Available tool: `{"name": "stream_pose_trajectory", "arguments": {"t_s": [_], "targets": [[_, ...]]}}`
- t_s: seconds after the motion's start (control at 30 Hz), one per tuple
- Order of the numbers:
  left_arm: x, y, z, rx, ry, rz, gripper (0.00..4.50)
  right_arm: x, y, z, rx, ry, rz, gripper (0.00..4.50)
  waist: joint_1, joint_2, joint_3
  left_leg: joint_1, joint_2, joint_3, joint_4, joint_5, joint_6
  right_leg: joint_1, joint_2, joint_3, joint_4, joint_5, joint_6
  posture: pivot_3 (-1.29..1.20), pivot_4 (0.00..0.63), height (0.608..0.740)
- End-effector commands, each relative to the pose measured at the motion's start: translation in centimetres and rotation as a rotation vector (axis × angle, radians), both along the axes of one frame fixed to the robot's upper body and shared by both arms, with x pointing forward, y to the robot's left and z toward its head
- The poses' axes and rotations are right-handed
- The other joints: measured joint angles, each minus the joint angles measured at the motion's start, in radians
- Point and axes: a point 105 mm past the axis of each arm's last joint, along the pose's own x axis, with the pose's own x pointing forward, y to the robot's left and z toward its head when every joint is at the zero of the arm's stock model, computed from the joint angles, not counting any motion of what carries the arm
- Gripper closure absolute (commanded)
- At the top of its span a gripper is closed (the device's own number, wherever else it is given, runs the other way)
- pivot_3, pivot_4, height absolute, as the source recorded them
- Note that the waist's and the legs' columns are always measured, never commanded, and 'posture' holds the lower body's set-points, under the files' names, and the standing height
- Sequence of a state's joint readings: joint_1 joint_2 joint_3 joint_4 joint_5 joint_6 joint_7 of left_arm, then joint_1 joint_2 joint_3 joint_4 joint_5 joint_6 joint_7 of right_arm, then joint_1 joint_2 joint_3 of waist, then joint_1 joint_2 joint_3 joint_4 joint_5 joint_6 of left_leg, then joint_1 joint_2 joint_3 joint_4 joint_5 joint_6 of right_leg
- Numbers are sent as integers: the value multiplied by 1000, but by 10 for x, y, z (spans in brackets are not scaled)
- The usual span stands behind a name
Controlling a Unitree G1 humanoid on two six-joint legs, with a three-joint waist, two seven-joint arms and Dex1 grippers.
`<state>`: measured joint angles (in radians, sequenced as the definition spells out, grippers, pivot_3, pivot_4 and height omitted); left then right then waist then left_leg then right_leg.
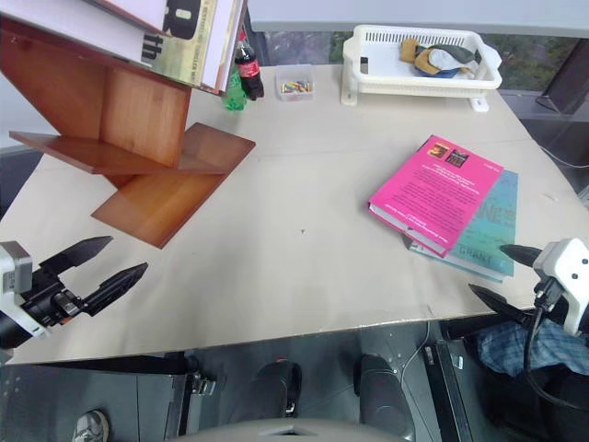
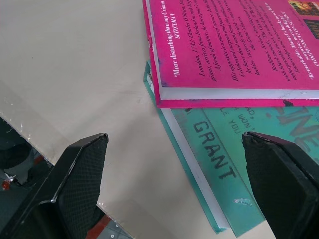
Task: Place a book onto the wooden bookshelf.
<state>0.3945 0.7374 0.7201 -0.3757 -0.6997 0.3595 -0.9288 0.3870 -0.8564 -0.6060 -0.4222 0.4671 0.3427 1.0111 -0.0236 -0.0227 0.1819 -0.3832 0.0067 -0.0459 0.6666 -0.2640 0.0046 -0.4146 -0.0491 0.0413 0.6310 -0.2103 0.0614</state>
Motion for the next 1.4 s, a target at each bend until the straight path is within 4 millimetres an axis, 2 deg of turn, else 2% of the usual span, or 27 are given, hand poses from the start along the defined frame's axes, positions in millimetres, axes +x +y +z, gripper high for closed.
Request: {"name": "stream_pose_trajectory", "arguments": {"t_s": [0.03, 0.1, 0.37, 0.53, 0.67, 0.77, 0.87, 1.1, 1.13, 1.23, 1.33, 1.4], "targets": [[3, -10, 11, 6, -28, -57, 0, 4, 1, 9, -5, -47, 2, 90, 3, 0, 0, 0, 0, 0, 0, 0, 0, 0, 0, 0, 0, 0, 0, 0, 150, 740], [6, -23, 11, -25, -17, -127, 0, 7, 2, 12, 18, -63, -12, 90, 9, 0, 0, 0, 0, 1, 0, 0, 0, 0, 0, 0, 0, 0, 1, 0, 150, 740], [15, -49, 12, -66, -9, -274, 0, 8, 0, 17, 46, -96, -61, 90, 12, 0, 0, 0, 0, 0, 0, 0, 0, 0, 1, 0, 0, 0, 1, 0, 150, 740], [30, -78, 20, -92, -30, -396, 0, 16, -28, 10, 48, -50, -288, 90, 15, 0, 0, 1, 0, 1, 0, 0, 0, 1, 1, 1, 0, 0, 1, 0, 150, 740], [36, -103, 28, -143, -38, -512, 0, 38, -63, 7, 22, -74, -530, 90, 8, 0, 0, 1, -1, 2, 2, 0, 0, 1, 1, 2, 1, 1, 1, 0, 150, 740], [42, -120, 33, -155, -62, -565, 0, 58, -73, 6, 14, -107, -629, 90, 7, 1, 0, 1, 0, 3, 2, 0, 0, 0, 1, 3, 2, 1, 1, 0, 150, 740], [47, -130, 35, -168, -75, -595, 0, 80, -75, 2, 18, -121, -669, 907, 3, 1, 0, 2, 0, 4, 1, 0, 0, 0, 2, 4, 4, 2, -1, 0, 150, 740], [52, -137, 41, -182, -100, -604, 0, 127, -80, -13, -16, -109, -738, 4263, 3, 1, 0, 2, -1, 5, 1, 0, 0, -1, 2, 6, 4, 3, -4, 0, 150, 740], [51, -137, 42, -180, -103, -604, 0, 131, -81, -13, -22, -110, -737, 4443, 4, 1, 0, 2, -1, 5, 1, 0, 0, -1, 2, 6, 4, 3, -3, 0, 150, 740], [50, -137, 39, -174, -102, -594, 0, 139, -91, -9, -43, -138, -768, 4443, 6, 1, 0, 2, -1, 5, 1, 0, 0, -1, 2, 6, 4, 3, -3, 0, 150, 740], [50, -137, 40, -185, -100, -588, 0, 143, -93, 4, -2, -170, -775, 4443, 6, 2, 0, 1, -1, 5, 1, 0, 1, -1, 2, 6, 3, 5, -1, 0, 150, 740], [52, -138, 40, -188, -103, -582, 0, 142, -93, 4, -19, -163, -759, 4443, 6, 2, 0, 1, -1, 5, 1, 0, 1, -1, 2, 6, 3, 5, 0, 0, 150, 740]]}}
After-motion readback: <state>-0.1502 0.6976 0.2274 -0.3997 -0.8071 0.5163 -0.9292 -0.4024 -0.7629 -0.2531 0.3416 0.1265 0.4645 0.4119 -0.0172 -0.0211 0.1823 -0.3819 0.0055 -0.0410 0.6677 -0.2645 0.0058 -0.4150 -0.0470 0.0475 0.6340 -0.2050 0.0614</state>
